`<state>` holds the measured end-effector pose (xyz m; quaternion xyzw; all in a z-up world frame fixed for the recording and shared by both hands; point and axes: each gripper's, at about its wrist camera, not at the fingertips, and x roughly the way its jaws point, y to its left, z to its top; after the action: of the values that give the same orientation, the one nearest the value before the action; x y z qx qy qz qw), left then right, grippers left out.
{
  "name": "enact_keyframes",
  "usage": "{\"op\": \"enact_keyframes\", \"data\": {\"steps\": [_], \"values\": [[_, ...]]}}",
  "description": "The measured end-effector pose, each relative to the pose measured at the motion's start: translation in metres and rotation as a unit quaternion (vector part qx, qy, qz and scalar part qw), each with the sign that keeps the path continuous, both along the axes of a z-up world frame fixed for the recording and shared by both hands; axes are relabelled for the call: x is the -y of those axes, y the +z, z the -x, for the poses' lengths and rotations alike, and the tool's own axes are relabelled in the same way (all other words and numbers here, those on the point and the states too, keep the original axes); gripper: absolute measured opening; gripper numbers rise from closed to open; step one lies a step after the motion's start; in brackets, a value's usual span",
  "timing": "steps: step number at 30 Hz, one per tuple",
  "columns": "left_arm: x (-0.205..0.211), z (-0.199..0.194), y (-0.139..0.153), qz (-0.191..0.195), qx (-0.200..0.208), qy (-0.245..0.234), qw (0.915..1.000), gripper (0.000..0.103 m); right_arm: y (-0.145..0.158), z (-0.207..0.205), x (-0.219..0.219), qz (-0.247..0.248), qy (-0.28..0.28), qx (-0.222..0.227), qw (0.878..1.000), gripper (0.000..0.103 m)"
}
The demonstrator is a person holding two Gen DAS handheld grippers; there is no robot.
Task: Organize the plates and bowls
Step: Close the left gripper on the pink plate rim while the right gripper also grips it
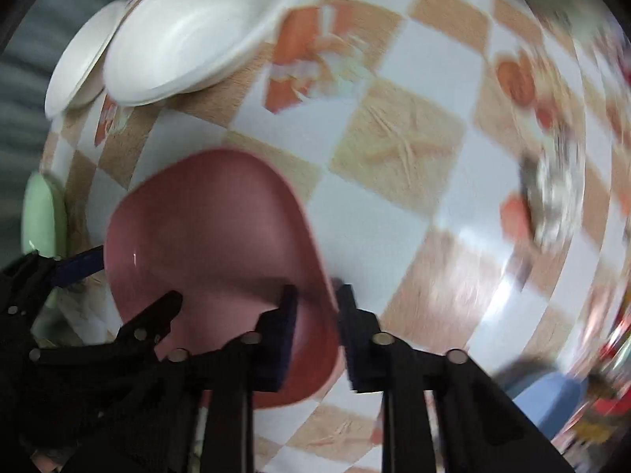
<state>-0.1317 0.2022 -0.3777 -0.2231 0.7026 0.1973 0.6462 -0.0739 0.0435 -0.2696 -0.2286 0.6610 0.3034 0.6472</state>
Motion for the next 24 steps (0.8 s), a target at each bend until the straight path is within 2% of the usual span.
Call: {"op": "enact_keyframes", "data": {"steps": [2,3,5,9,13,15,18,19,20,21,23,24], "values": [[-0.003,0.005,-0.003,0.001,0.000,-0.012,0.9999,0.078,-0.007,0.008,0.019,-0.011,-0.041,-0.029,0.999,0.014],[-0.007,-0.011,-0.003,0.000,-0.001,-0.019,0.9998,0.078,-0.011,0.016,0.028,-0.016,-0.056,-0.037,0.998,0.013],[-0.008,-0.011,-0.006,-0.003,-0.001,-0.035,0.9994,0.078,-0.015,0.031,0.039,-0.026,-0.081,-0.047,0.995,0.014],[0.007,-0.006,-0.004,-0.017,0.003,-0.067,0.9976,0.079,-0.018,0.045,0.053,-0.045,-0.119,-0.032,0.991,0.014],[0.023,-0.008,0.010,-0.020,0.001,-0.073,0.9971,0.079,-0.006,0.048,0.051,-0.033,-0.107,-0.003,0.994,0.015],[0.026,-0.006,0.013,-0.018,0.003,-0.068,0.9975,0.079,-0.007,0.048,0.044,-0.033,-0.100,0.000,0.994,0.022],[0.018,0.000,0.022,-0.014,0.004,-0.064,0.9979,0.079,0.002,0.032,0.034,-0.034,-0.088,0.004,0.995,0.039],[0.017,-0.002,0.025,-0.013,0.003,-0.062,0.9980,0.079,0.003,0.031,0.029,-0.030,-0.083,0.007,0.996,0.040],[0.016,0.000,0.022,-0.010,0.004,-0.059,0.9982,0.079,0.004,0.030,0.012,-0.022,-0.074,0.013,0.997,0.040],[0.008,0.007,0.035,-0.002,0.004,-0.056,0.9984,0.078,0.003,0.033,0.005,-0.012,-0.062,0.020,0.998,0.040],[0.007,0.008,0.037,0.005,0.004,-0.061,0.9981,0.070,-0.001,0.041,-0.017,-0.012,-0.050,0.004,0.999,0.019],[0.007,0.010,0.040,0.006,0.006,-0.076,0.9971,0.055,-0.003,0.043,-0.018,-0.010,-0.054,-0.004,0.998,0.016]]}}
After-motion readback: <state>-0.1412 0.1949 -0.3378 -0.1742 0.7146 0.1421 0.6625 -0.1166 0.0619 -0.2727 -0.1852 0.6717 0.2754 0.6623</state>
